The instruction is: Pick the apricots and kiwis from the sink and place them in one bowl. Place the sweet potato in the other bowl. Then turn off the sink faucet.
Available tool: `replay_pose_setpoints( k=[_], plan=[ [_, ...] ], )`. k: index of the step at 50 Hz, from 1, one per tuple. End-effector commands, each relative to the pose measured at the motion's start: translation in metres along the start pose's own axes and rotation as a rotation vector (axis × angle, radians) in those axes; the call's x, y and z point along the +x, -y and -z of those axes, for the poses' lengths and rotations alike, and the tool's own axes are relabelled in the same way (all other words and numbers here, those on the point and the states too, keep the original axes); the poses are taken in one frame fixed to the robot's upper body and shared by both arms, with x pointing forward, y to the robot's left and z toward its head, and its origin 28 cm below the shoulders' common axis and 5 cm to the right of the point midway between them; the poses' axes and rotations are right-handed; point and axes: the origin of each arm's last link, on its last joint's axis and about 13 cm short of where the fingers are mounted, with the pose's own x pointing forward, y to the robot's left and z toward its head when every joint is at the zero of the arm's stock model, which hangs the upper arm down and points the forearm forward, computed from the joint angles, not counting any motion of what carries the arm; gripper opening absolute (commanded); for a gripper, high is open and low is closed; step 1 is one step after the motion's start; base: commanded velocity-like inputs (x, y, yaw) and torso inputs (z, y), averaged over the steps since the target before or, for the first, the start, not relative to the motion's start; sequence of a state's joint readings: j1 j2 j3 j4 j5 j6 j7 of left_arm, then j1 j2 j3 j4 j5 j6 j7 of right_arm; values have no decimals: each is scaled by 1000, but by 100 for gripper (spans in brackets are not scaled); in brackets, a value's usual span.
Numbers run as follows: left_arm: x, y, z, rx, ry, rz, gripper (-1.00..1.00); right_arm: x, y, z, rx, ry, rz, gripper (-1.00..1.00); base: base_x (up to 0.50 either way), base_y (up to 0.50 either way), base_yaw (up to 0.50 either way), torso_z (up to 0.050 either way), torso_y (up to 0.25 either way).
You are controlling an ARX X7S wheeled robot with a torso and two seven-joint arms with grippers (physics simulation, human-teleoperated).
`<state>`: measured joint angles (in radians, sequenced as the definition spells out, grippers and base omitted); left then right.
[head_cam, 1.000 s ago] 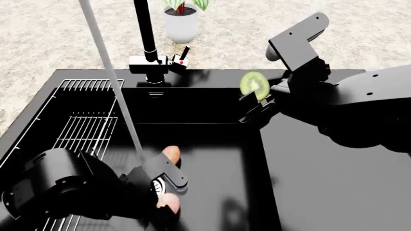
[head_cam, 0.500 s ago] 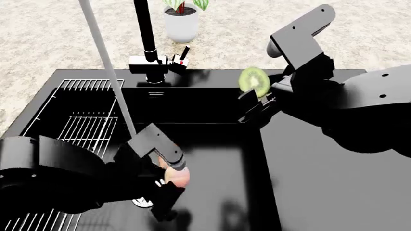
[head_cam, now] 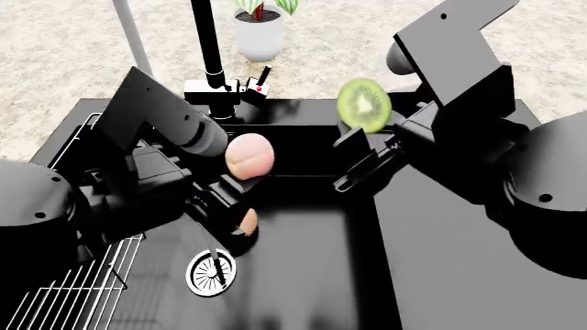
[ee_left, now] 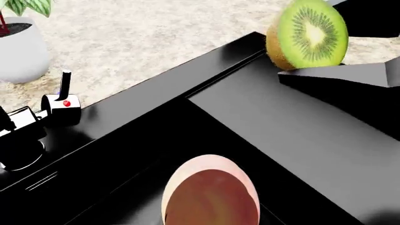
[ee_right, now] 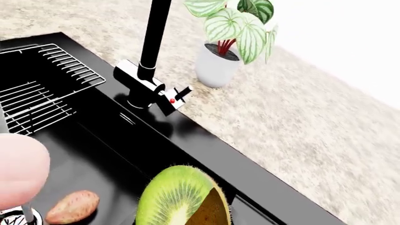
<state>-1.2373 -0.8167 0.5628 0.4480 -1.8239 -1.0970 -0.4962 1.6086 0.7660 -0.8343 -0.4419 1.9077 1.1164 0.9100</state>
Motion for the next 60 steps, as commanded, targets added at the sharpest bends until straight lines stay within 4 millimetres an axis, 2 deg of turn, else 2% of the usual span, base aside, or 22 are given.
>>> replay_pose_setpoints(
  k=[1, 4, 26, 36, 60],
  plan=[
    [-20, 5, -20, -10, 152, -27, -100, -21, -9, -8, -5, 55, 50, -100, 0, 0, 0, 0, 0],
    [-19, 4, -20, -13, 159, -24, -100, -22, -9, -8, -6, 48, 56, -100, 0, 0, 0, 0, 0],
    [-20, 4, -18, -30, 167, -3, -100, -26, -14, -12, -29, 47, 54, -100, -498, -138, 0, 0, 0],
    [-18, 2, -18, -39, 181, 0, -100, -24, -14, -13, -21, 70, 55, -100, -4, 0, 0, 0, 0],
    [-19, 6, -19, -36, 186, 9, -100, -27, -13, -13, -14, 80, 63, -100, 1, -498, 0, 0, 0]
  ],
)
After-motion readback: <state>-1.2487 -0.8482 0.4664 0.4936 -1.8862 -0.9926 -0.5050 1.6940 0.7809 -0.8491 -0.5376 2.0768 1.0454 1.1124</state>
